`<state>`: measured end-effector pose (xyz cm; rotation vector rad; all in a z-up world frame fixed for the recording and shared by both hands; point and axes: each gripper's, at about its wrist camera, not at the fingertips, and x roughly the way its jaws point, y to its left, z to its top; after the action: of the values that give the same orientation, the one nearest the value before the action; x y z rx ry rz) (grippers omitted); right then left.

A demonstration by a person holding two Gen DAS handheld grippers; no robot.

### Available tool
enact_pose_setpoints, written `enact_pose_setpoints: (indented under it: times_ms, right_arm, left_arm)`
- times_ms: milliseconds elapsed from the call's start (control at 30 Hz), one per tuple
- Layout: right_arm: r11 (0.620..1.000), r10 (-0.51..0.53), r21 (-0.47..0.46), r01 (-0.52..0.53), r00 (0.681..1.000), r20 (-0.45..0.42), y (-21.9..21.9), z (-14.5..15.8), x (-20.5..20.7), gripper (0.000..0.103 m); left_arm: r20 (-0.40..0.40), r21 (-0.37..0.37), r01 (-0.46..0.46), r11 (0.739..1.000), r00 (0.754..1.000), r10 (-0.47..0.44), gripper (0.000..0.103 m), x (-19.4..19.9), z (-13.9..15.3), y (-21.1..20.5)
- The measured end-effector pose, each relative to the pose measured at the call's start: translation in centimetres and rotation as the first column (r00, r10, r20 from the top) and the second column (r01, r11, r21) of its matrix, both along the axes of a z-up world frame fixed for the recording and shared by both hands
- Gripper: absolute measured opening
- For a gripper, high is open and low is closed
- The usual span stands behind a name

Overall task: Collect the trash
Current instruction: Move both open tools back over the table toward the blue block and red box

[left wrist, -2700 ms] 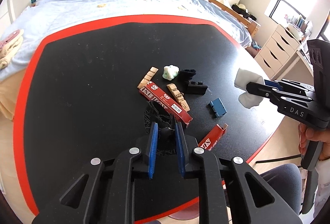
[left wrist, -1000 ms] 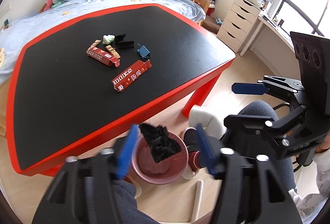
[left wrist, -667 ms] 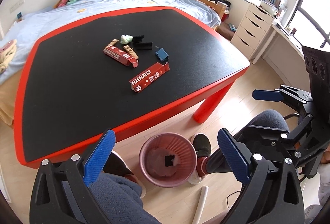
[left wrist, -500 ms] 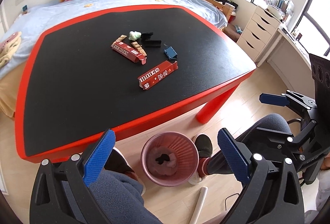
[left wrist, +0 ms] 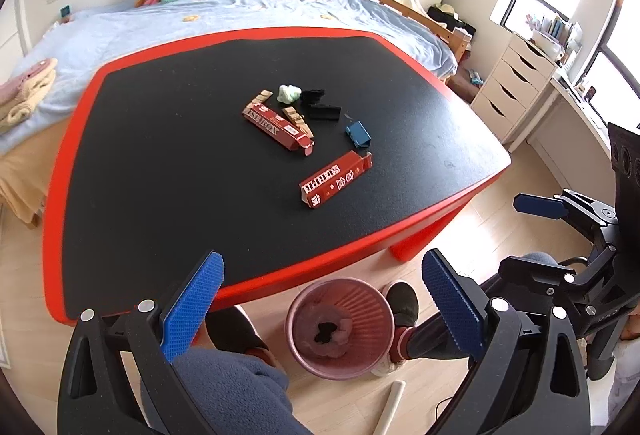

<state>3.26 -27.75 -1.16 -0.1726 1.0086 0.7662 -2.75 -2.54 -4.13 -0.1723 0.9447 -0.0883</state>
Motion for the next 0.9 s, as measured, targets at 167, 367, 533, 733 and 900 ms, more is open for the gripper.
enact_pose_setpoints:
  times_ms: [167, 367, 533, 733, 900]
  right_arm:
    - [1.0, 0.002, -0.007, -0.002, 1.0, 0.029, 1.2, 1.1, 2.2, 0.098]
    - [1.0, 0.004, -0.014, -0.003, 0.999, 0.045, 2.9, 1.8, 5.8, 0.098]
    - [0.999, -0.012, -0.048, 0.014, 0.999, 0.049, 4.4, 1.0, 8.8, 0.098]
    - [0.997, -0.02, -0.073, 0.022, 0.999, 0.027, 5.8, -1.2, 11.9, 0.098]
    - [0.996, -0.024, -0.09, 0.024, 1.0, 0.003, 6.9, -3.3, 13.9, 0.098]
  left_arm:
    - [-0.008, -0.017, -0.045, 0.999, 0.999, 0.045, 0.095, 2.3, 0.8, 1.4]
    - [-0.019, -0.033, -0.086, 0.996, 0.996, 0.086, 0.095, 5.8, 1.0, 2.7]
    - [-0.062, -0.041, -0.134, 0.99, 0.989, 0.131, 0.095, 9.4, 0.0, 3.4]
    - [-0.126, -0.069, -0.208, 0.976, 0.972, 0.199, 0.095, 13.6, -2.3, 3.9]
    - [-0.171, -0.072, -0.245, 0.967, 0.958, 0.23, 0.095, 16.1, -4.5, 3.9]
